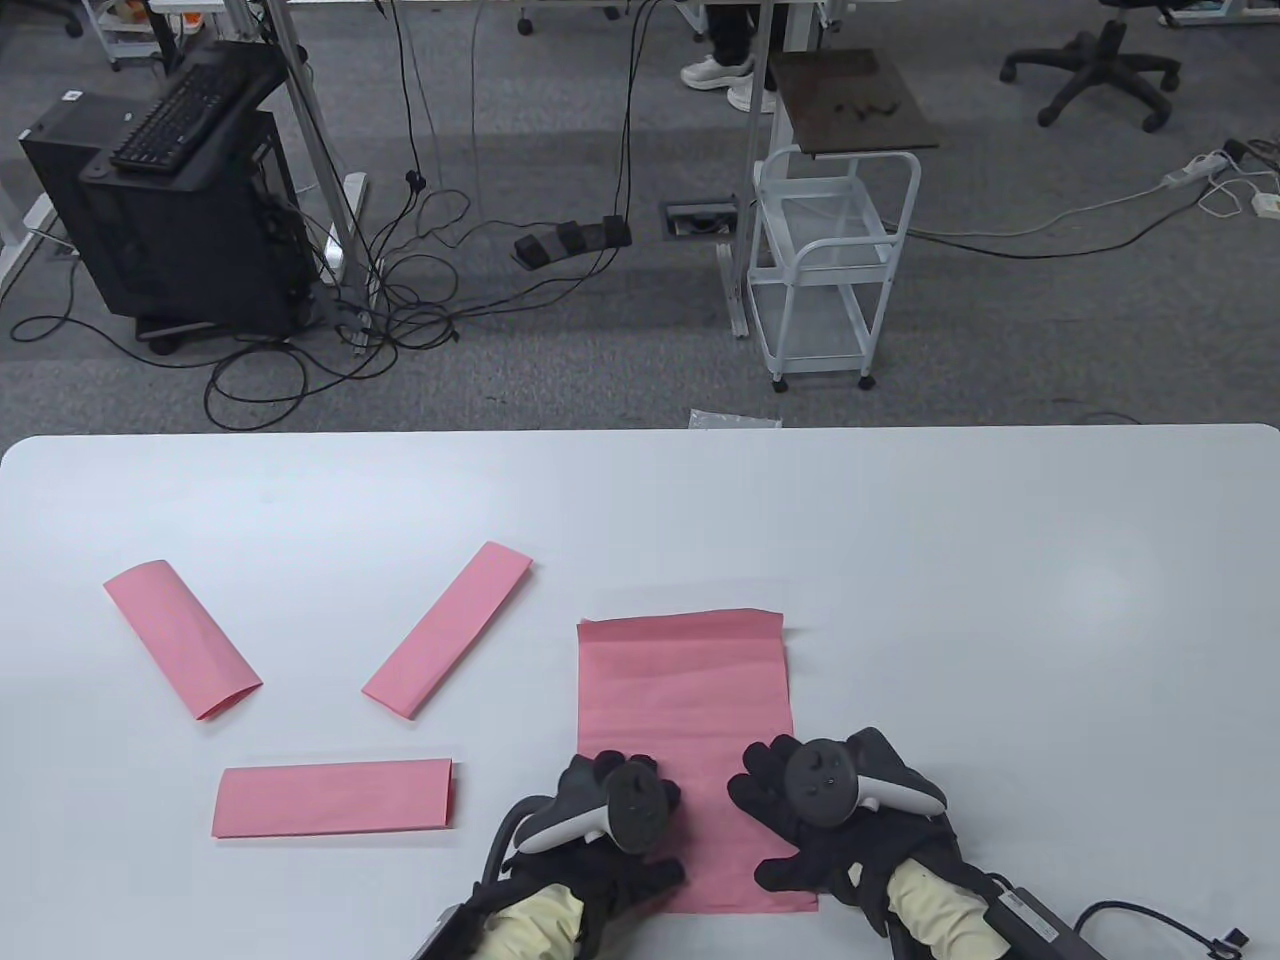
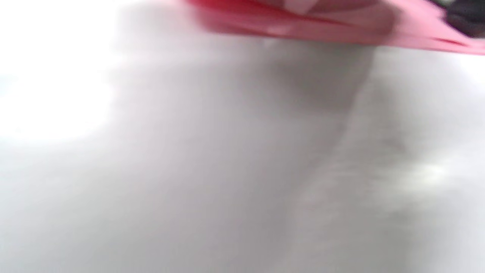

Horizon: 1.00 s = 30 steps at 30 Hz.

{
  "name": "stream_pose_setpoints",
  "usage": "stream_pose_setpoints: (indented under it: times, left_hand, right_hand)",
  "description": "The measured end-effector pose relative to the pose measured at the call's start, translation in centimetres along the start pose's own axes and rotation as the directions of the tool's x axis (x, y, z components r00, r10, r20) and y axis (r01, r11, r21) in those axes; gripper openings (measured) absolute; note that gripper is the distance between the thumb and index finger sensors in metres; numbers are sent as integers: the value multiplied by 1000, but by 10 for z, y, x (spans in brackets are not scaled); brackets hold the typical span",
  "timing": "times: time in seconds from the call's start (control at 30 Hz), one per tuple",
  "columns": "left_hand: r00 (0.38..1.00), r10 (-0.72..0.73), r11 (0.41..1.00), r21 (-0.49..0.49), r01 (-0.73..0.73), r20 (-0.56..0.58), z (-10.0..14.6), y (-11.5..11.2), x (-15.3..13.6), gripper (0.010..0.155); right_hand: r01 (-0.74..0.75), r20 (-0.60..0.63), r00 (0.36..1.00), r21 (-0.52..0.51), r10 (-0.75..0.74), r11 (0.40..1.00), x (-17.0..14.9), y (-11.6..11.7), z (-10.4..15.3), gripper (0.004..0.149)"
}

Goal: Unfold complexly folded papers and stack

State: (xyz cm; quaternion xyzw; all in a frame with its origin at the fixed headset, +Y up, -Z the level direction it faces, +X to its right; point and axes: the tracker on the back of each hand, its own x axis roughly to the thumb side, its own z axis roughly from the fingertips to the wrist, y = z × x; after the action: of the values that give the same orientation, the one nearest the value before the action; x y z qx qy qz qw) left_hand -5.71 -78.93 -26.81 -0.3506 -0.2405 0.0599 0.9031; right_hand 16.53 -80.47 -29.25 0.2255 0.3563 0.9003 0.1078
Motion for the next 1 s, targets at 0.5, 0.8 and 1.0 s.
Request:
stream_pose_setpoints:
  times: [0.5, 0.8, 1.0]
  left_hand:
    - [978, 32, 997, -64, -45, -204, 35, -15, -69, 78]
    - [985, -152, 988, 25, 154, -82, 27, 11, -34, 74]
    - [960, -281, 958, -64, 280, -1, -20, 14, -11, 74]
  right_hand:
    - [-2, 2, 1000, -13, 2, 1000, 0, 0, 1, 76]
    - [11, 6, 1000, -7, -11, 1000, -1, 1, 1, 76]
    - [20, 9, 1000, -7, -20, 1000, -1, 1, 1, 76]
